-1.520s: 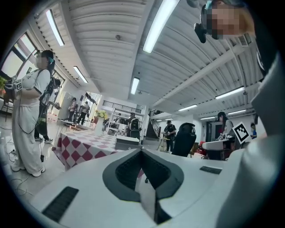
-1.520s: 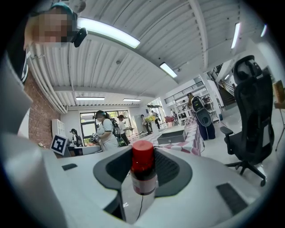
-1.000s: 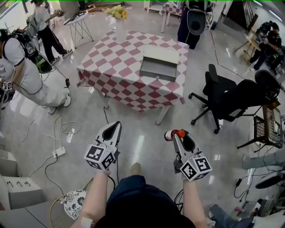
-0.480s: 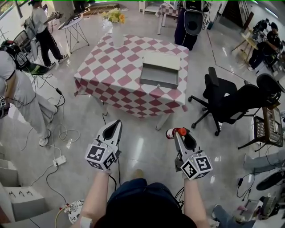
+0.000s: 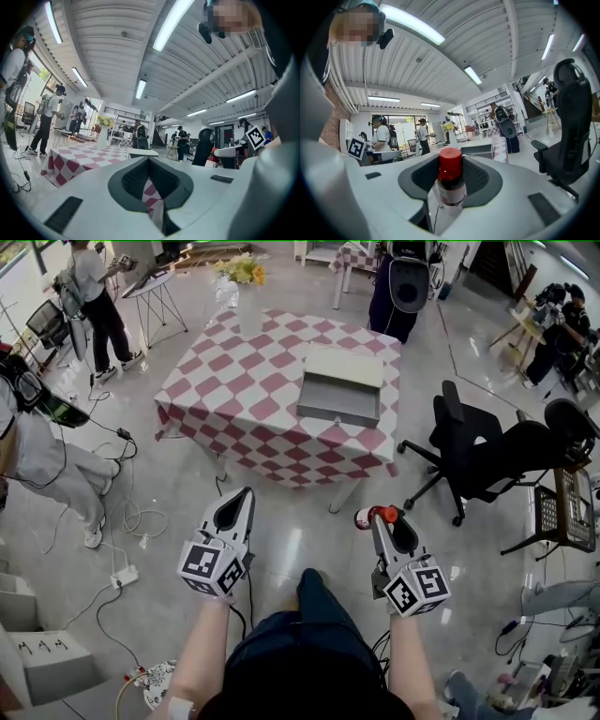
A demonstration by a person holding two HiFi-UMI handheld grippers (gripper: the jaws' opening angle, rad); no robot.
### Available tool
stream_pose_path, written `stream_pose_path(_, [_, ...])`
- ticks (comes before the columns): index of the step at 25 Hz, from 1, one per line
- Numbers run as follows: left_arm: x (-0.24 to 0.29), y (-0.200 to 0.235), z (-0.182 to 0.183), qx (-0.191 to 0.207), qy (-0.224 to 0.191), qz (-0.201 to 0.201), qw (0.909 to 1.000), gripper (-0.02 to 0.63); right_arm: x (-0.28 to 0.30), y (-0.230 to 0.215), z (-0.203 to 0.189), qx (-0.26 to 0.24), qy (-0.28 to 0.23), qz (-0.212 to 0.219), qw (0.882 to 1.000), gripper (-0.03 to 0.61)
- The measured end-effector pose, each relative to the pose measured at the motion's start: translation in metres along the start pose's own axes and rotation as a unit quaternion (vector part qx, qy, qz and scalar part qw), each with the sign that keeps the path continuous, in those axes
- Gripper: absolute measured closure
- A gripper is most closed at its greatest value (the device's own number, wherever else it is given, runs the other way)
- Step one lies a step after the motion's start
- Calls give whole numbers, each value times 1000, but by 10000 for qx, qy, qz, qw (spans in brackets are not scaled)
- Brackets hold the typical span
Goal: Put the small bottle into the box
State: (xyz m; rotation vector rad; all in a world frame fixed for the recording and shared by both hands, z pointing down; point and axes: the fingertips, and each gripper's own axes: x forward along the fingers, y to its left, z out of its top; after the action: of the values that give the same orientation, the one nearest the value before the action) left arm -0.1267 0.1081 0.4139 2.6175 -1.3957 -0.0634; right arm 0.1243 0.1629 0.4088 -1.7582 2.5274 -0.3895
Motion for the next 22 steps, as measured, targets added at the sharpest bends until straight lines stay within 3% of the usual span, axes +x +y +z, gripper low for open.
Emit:
stream_pose_path(11, [8, 30, -4, -143, 29, 285, 9995, 612, 33, -9, 6, 88, 8, 104, 9999, 430])
stream_pose_path(22, [71, 49, 3, -150, 42, 199, 9997, 614, 96, -34, 22, 99, 17, 270, 9996, 430])
